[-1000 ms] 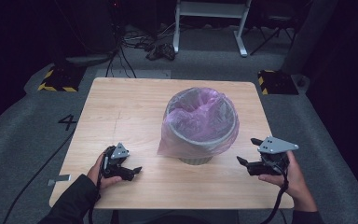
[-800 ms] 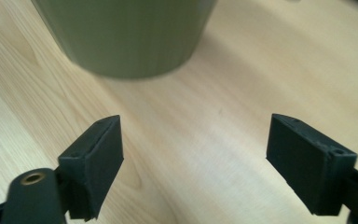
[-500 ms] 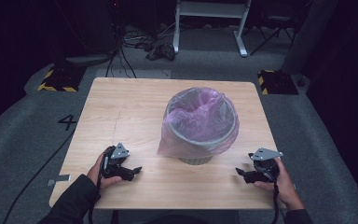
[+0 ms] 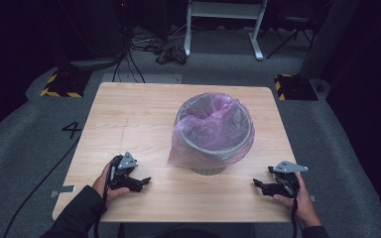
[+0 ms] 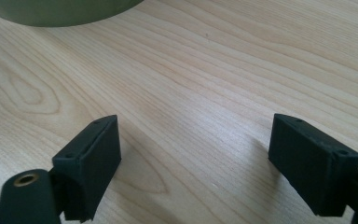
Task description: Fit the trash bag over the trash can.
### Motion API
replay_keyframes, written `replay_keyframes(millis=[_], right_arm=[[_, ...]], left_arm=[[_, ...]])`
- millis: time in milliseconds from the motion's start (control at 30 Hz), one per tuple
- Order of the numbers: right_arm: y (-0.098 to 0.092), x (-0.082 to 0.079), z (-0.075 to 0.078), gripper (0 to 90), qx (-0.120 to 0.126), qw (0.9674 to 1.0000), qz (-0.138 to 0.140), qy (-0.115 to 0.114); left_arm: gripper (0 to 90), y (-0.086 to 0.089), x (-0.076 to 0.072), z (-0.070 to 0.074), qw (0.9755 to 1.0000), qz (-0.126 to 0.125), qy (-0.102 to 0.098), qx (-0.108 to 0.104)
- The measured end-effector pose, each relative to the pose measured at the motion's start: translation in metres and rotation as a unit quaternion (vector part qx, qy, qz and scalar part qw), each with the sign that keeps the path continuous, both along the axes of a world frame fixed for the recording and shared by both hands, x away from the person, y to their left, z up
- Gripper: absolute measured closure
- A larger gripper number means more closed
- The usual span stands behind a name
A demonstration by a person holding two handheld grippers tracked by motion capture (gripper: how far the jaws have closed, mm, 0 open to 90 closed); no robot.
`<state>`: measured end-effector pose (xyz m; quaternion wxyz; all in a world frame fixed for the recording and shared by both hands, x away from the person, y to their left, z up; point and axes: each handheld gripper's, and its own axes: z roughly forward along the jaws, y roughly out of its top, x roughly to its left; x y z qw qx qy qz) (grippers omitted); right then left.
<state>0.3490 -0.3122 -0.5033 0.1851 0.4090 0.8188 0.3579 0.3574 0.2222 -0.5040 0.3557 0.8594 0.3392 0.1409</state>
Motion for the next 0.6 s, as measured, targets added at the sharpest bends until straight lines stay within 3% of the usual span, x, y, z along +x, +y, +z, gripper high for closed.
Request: replay_keyframes(millis=[600], right_arm=[[0.0002, 0.0006, -0.0002, 13.5, -0.002, 1.0000, -0.007, 0.002]], left_arm=[[11.1, -0.0001, 0.0009, -0.0002, 1.0000, 0.000, 0.002, -0.001]])
